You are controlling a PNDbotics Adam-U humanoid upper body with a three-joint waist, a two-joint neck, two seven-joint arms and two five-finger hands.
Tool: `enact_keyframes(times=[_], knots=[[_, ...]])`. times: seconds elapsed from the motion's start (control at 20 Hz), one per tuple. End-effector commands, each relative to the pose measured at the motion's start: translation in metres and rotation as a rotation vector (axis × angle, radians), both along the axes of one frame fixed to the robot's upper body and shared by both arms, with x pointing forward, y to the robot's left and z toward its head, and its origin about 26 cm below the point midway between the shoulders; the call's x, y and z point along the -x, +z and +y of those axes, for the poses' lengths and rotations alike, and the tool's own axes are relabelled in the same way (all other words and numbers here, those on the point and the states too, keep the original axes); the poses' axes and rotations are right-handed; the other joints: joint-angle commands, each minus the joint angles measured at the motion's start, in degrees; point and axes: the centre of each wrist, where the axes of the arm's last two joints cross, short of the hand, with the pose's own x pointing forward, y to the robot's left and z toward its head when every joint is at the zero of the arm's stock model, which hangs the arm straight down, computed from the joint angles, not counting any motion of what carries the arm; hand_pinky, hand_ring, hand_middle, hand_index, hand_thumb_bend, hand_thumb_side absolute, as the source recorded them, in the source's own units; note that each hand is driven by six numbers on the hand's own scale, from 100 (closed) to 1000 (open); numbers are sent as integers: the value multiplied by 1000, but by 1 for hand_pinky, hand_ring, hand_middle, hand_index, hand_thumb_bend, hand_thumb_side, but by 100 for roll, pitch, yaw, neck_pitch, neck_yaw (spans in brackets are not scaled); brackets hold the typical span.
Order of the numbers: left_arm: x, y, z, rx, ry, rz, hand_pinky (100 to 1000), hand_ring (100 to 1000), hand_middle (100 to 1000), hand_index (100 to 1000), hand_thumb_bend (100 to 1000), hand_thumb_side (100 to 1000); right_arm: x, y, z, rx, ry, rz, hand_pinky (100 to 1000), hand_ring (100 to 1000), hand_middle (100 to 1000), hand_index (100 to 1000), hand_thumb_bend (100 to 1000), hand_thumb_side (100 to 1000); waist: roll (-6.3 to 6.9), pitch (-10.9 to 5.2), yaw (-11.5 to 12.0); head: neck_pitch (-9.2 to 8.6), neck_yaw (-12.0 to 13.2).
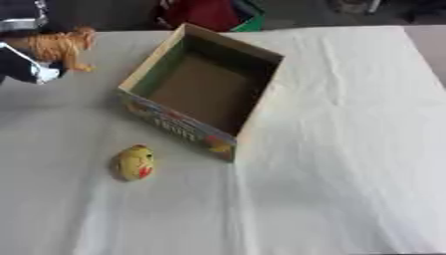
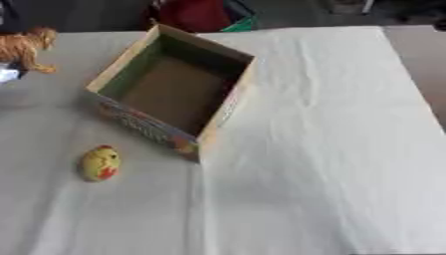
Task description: Pick up objects on the table and place them in the box.
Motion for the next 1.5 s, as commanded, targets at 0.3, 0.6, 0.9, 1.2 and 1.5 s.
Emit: enact_keyframes(times=[0.3, 0.6, 0.9, 1.2, 1.5], knots=[[1, 31, -38, 118, -151, -142, 184, 235, 100, 144, 100, 295, 2, 10, -1, 8, 8, -33, 698, 1000, 748, 871, 100, 1000, -19, -120, -72, -75, 52], [-10, 33, -73, 189, -239, -168, 191, 236, 100, 141, 100, 297, 1, 13, 2, 6, 24, -42, 699, 1000, 748, 871, 100, 1000, -16, -88, -165, -132, 105], [-23, 24, -108, 259, -306, -168, 196, 240, 100, 140, 100, 298, 0, 14, 4, 1, 34, -45, 698, 1000, 747, 871, 100, 1000, -7, -41, -229, -165, 135], [-31, 11, -130, 263, -335, -174, 198, 245, 100, 141, 100, 298, -1, 18, 8, -2, 52, -55, 698, 1000, 747, 872, 100, 1000, 37, 45, -356, -216, 202], [-41, -5, -140, 223, -323, -158, 200, 255, 102, 144, 100, 297, -2, 21, 11, -6, 67, -65, 698, 1000, 747, 873, 100, 1000, 76, 147, -488, -252, 279]])
